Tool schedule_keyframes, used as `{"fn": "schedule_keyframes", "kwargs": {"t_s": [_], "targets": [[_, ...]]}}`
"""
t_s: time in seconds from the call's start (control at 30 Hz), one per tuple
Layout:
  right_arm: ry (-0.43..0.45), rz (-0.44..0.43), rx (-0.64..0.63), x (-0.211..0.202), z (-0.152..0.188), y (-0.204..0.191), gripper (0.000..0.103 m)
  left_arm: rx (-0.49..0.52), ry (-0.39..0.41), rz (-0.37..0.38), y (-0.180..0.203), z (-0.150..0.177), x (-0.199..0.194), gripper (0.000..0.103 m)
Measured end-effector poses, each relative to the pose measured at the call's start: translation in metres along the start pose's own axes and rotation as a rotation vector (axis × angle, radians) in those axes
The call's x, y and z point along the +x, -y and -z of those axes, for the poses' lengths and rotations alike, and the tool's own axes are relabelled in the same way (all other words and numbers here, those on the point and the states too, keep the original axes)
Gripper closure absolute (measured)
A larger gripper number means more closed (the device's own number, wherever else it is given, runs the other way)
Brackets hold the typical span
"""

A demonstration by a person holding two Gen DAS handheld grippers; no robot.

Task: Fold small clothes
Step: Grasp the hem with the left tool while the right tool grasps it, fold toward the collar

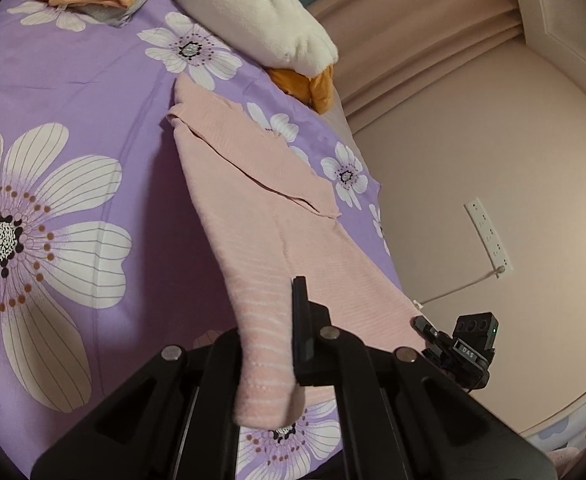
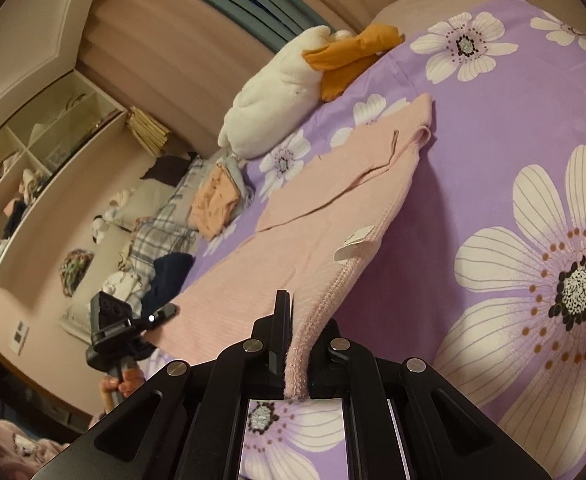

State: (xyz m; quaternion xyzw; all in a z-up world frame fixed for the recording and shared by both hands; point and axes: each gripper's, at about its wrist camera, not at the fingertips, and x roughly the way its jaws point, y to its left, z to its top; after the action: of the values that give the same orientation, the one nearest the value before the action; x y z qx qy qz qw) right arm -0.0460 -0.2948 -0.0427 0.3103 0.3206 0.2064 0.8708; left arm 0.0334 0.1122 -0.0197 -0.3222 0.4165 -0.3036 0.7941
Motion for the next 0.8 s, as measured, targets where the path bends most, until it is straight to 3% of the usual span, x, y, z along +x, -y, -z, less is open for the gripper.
{"fn": "schedule_keyframes", "kwargs": {"t_s": [0.8], "targets": [[-0.001,-0.049,-0.215,-0.060,0.011,-0.071,0.096,0.095,0.019,0.012,0.055,0.033,-0.073,0.102]]}}
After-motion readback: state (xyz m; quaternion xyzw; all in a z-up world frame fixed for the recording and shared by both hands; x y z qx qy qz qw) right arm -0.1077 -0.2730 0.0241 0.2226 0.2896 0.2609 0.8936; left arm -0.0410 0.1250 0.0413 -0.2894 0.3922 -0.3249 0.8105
